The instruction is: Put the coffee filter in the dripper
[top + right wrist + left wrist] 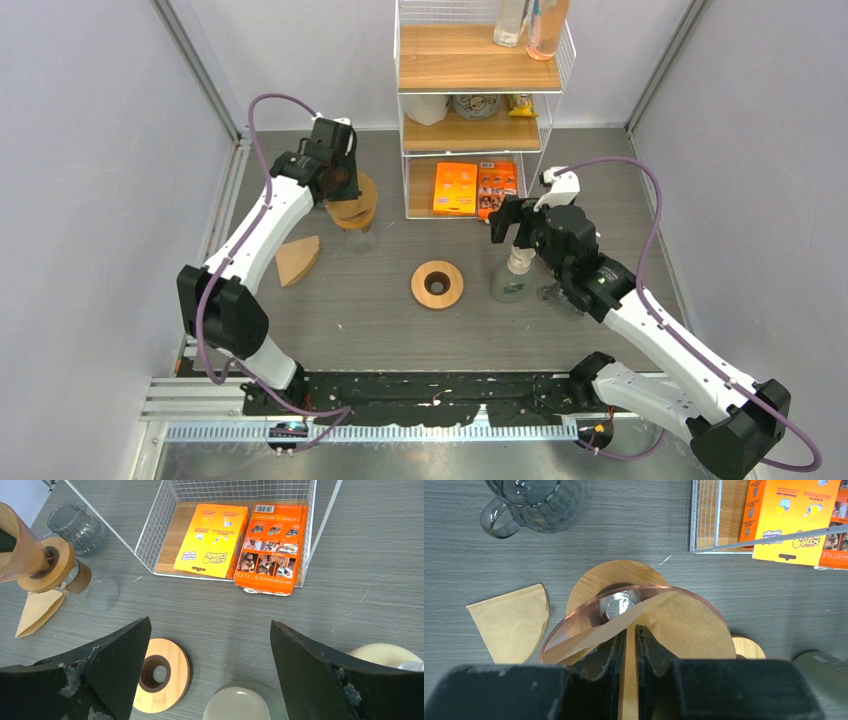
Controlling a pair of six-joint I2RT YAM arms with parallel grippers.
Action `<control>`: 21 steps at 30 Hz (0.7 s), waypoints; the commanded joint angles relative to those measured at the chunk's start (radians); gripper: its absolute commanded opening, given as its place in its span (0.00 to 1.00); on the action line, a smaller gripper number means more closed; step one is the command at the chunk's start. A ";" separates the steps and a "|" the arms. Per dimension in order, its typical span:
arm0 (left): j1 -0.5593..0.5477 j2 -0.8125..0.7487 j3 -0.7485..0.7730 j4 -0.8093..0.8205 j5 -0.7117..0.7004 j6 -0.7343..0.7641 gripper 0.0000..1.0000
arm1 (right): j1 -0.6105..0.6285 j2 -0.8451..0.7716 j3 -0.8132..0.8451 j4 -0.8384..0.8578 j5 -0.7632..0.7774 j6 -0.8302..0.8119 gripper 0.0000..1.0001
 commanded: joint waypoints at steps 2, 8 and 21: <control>0.004 0.018 0.041 -0.021 0.006 0.014 0.17 | -0.007 0.003 0.003 0.027 0.024 -0.009 0.95; 0.004 0.039 0.041 -0.022 0.013 0.015 0.17 | -0.007 0.007 0.001 0.027 0.024 -0.010 0.95; 0.005 0.074 0.045 -0.026 0.017 0.018 0.18 | -0.011 0.006 -0.002 0.028 0.028 -0.008 0.96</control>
